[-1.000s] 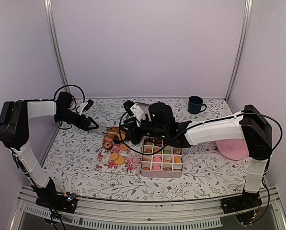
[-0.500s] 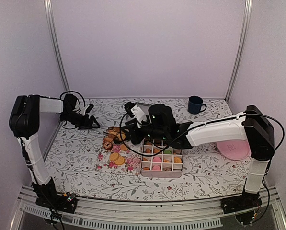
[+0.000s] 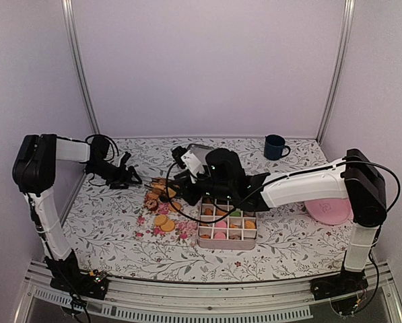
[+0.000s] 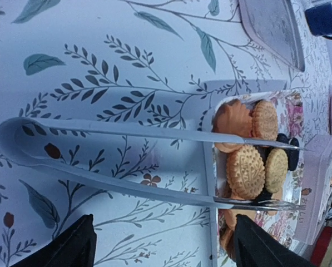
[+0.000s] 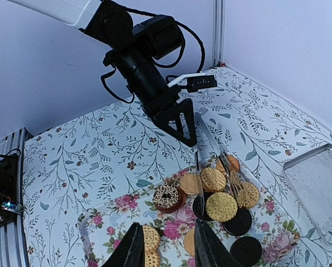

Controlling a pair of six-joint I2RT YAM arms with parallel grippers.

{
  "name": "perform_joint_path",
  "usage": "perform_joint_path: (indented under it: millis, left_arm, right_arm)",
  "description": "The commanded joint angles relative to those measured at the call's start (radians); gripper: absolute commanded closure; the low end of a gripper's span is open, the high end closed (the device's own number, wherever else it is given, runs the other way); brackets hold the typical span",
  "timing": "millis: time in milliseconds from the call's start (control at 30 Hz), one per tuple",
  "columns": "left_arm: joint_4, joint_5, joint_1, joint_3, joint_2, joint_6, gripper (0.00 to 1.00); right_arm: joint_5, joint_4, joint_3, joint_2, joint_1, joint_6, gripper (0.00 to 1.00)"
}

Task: Pack the cookies
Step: Pick up the clamp from the plate.

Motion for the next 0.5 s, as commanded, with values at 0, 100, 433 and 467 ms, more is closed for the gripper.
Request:
perform_joint_path:
  millis: [0, 100, 433, 467]
  left_arm:
    - [0.019, -0.008, -0.024, 0.039, 0.074, -0.064, 0.14]
    - [0.043, -0.029, -0.031, 0.057, 0.087, -0.085, 0.14]
    - [0.06, -0.034, -0.053, 0.065, 0.124, -0.091, 0.28]
    - [0.059, -0.038, -0.053, 0.069, 0.123, -0.086, 0.31]
  right_arm:
    - [0.029, -0.025, 0.025, -0.036, 0.016, 0.004, 0.69]
    - [0.036, -0.029, 0.023, -0.04, 0.022, 0.005, 0.7]
    - [0.048, -0.029, 0.027, -0.032, 0.037, 0.007, 0.73]
    - [0.051, -0.029, 0.026, -0.033, 0.038, 0.006, 0.73]
